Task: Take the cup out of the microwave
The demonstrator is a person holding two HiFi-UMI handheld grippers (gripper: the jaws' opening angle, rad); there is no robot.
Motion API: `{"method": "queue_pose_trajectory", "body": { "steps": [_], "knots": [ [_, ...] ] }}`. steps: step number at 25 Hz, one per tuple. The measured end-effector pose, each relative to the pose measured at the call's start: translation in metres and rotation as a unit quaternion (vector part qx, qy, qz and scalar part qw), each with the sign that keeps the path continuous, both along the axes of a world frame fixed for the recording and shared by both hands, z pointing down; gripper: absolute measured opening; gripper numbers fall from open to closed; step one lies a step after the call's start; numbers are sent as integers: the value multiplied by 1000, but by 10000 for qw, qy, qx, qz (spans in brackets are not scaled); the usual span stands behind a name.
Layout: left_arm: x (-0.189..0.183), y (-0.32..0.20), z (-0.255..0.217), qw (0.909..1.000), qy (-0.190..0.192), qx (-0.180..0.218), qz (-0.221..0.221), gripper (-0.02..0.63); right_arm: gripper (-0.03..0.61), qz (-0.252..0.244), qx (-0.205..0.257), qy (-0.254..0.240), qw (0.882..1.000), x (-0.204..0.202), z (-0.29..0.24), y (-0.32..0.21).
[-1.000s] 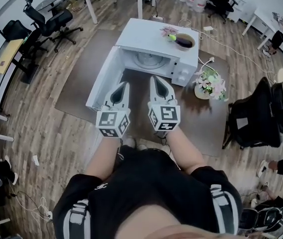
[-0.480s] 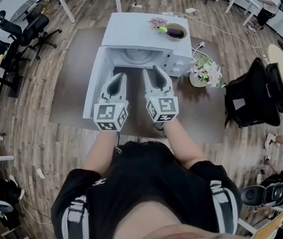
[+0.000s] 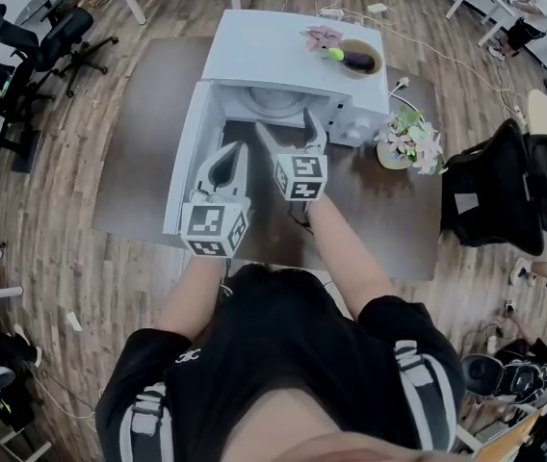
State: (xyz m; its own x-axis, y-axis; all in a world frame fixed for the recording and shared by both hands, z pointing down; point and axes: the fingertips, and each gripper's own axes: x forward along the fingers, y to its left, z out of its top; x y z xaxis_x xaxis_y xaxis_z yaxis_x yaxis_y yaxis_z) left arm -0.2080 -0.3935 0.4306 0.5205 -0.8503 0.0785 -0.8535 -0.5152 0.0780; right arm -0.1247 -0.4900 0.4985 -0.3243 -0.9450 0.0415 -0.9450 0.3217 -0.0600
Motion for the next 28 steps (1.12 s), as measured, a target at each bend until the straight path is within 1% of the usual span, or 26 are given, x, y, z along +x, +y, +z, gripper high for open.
{"method": "queue_pose_trajectory", "body": {
  "steps": [4, 8, 12, 17, 21, 23, 25, 28],
  "knots": [
    [-10, -10, 21, 9997, -133, -165, -99, 2, 436, 346, -144, 65, 9993, -5, 32, -48],
    [-19, -17, 41, 9991, -197, -350, -167, 2, 436, 696, -468, 106, 9964, -8, 71, -90],
    [-23, -22, 55, 9986, -219, -446, -164, 2, 436, 809, -648, 179, 9945, -14, 100, -122],
    [-22, -28, 68, 9983, -279, -511, -44, 2, 433, 910, -1036, 69, 9904, -22, 122, -153],
    [-19, -29, 73, 9981, -291, -535, 68, 2, 431, 972, -1263, 209, 9870, -23, 133, -172],
    [-18, -28, 77, 9979, -318, -555, 123, 2, 408, 1037, -1306, 238, 9857, -22, 136, -178],
    [-18, -28, 80, 9978, -326, -561, 157, 2, 344, 1098, -1296, 236, 9852, -20, 138, -184],
    [-18, -28, 82, 9976, -332, -575, 185, 2, 341, 1142, -1240, 274, 9853, -21, 138, -188]
  ]
}}
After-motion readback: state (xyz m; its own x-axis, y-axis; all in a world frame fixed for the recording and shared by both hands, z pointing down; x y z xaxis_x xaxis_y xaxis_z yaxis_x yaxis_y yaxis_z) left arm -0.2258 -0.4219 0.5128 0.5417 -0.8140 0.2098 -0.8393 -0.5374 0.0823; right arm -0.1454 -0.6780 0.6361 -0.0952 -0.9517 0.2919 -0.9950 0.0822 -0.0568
